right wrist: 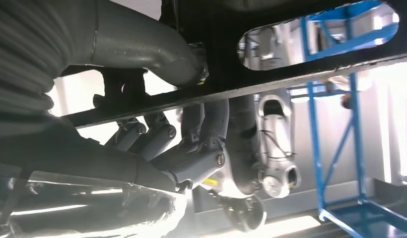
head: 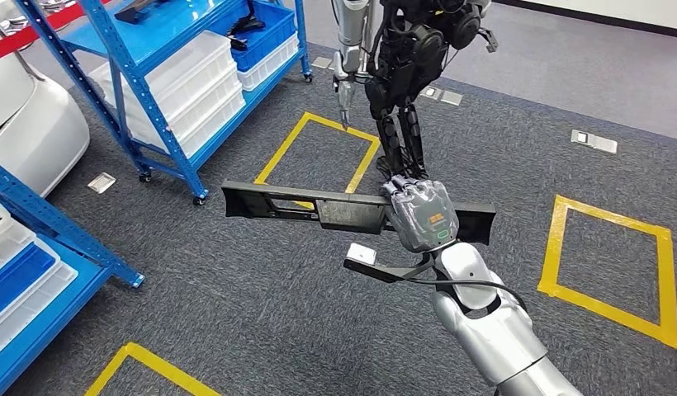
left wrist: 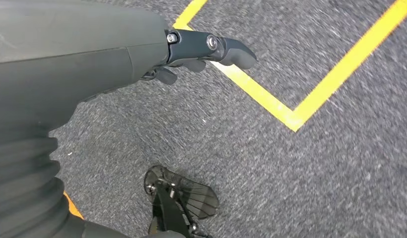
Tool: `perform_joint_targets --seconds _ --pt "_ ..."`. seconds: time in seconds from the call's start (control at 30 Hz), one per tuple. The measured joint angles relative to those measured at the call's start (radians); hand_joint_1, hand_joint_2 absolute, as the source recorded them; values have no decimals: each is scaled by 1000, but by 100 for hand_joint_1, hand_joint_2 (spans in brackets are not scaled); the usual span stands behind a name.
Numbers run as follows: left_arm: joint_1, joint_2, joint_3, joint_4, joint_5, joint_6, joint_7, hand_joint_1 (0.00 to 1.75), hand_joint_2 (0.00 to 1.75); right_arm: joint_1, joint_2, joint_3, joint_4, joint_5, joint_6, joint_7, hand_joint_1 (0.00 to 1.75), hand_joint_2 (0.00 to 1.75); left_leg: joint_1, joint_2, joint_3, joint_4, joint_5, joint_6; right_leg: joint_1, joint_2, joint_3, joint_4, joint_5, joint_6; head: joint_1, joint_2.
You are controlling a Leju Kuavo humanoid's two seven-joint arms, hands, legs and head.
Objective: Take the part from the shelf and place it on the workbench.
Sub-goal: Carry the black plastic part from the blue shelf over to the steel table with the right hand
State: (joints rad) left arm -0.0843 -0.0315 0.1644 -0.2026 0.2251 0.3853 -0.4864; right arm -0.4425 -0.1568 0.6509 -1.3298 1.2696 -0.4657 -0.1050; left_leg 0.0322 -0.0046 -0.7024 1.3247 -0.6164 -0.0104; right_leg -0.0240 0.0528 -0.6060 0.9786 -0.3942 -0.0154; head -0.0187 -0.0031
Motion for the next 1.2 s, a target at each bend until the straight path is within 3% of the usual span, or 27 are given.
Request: perform_joint_targets --seconds 0.07,0.13,0.2,0.27,0.33,0.4,0.47,0.5,0.53,0.57,0.63,0.7,0.77,0.8,0.83,0.9,0.97,1.0,1.03,1.07,1.13,1.2 --pt "0 0 0 0 0 0 0 0 175 2 1 0 0 2 0 1 175 175 0 -11 43 -103 72 9 2 30 1 3 0 0 0 0" --pt "0 0 0 0 0 -1 -1 0 175 2 2 0 -1 4 0 2 175 175 1 -59 107 -246 140 18 5 57 -1 8 1 3 1 0" --pt "0 1 0 0 0 -2 -2 0 175 3 3 -1 -2 5 1 4 175 175 -2 -83 130 -299 156 22 6 79 -9 9 5 13 1 0" --pt "-1 0 0 -1 0 -2 -3 0 175 4 0 -3 -3 6 1 5 175 175 -6 -56 133 -307 162 29 5 95 -20 8 10 28 1 0" --pt "-2 -2 0 -1 1 -3 -4 0 175 4 -3 -6 -5 7 1 5 175 175 -8 -29 138 -322 172 43 10 52 -49 49 -10 30 4 0" --pt "-2 -2 0 -2 0 -3 -5 0 175 4 -4 -8 -6 8 1 6 175 175 -13 -1 139 -328 177 51 13 -16 -112 172 -64 22 9 0" --pt "-1 -2 0 -2 0 -3 -5 0 175 9 -5 -9 -7 11 1 6 175 175 -18 29 137 -328 177 52 9 -39 -172 297 -108 22 11 0" --pt "-1 -2 0 -2 -2 -3 -5 0 175 13 -5 -9 -7 14 1 7 175 175 -20 43 136 -328 176 52 7 -42 -178 313 -111 28 11 0" --pt "-1 -2 0 -2 -3 -3 -5 0 175 16 -5 -10 -7 16 1 7 175 175 -20 56 136 -327 176 51 5 -47 -160 286 -100 36 11 0" --pt "-1 -3 0 -2 -4 -3 -5 0 175 18 -6 -12 -8 18 1 7 175 175 -21 69 137 -327 174 50 3 -59 -122 220 -78 44 12 0" --pt "-1 -3 0 -2 -6 -3 -5 0 175 19 -5 -16 -11 21 1 8 175 175 -25 93 139 -326 170 41 6 -114 -35 72 -39 48 12 0" --pt "-1 -3 0 -2 -7 -3 -5 0 175 19 -4 -19 -17 22 2 8 175 175 -30 116 143 -324 165 29 13 -140 -1 11 -23 37 11 0" --pt "-3 -3 0 -2 -10 -3 -4 0 175 22 -5 -22 -22 25 4 8 175 175 -29 140 148 -324 160 17 13 -112 -3 9 -16 23 10 0" --pt "-4 -3 0 -3 -12 -3 -4 0 175 23 -6 -25 -24 27 5 8 175 175 -24 129 148 -316 151 11 9 -97 -2 7 -14 16 9 0" --pt "-4 -4 0 -3 -13 -3 -4 0 175 24 -6 -27 -27 29 7 8 175 175 -19 104 141 -293 132 6 5 -83 -1 6 -12 7 8 0" --pt "-3 -4 0 -3 -15 -3 -3 0 175 26 -3 -29 -32 31 11 8 175 175 -12 33 96 -185 66 -1 2 -57 0 4 -8 -6 5 0" --pt "-1 -4 1 -3 -16 -2 -2 0 175 31 1 -29 -32 33 15 8 175 175 -12 6 32 -56 11 -2 8 -28 0 4 -8 -12 4 0" --pt "0 -4 1 -3 -16 -2 -2 0 175 34 2 -30 -32 33 15 8 175 175 -12 3 14 -26 9 -1 10 -12 0 5 -7 -13 4 0" --pt "0 -4 1 -3 -16 -1 -2 0 175 38 2 -30 -32 34 16 8 175 175 -12 1 15 -39 29 2 13 4 0 5 -6 -14 4 0" --pt "0 -4 1 -3 -16 -1 -2 0 175 40 2 -30 -33 34 16 8 175 175 -12 -6 36 -89 66 7 14 19 1 6 -6 -14 4 0" --pt "0 -3 1 -3 -16 0 -3 0 175 41 3 -30 -35 34 16 8 175 175 -11 -50 98 -227 137 20 17 47 0 9 -4 -13 5 0" --pt "0 -2 2 -3 -17 0 -4 0 175 42 5 -30 -37 35 17 8 175 175 -14 -80 131 -297 159 29 16 70 -4 11 0 -6 5 0"
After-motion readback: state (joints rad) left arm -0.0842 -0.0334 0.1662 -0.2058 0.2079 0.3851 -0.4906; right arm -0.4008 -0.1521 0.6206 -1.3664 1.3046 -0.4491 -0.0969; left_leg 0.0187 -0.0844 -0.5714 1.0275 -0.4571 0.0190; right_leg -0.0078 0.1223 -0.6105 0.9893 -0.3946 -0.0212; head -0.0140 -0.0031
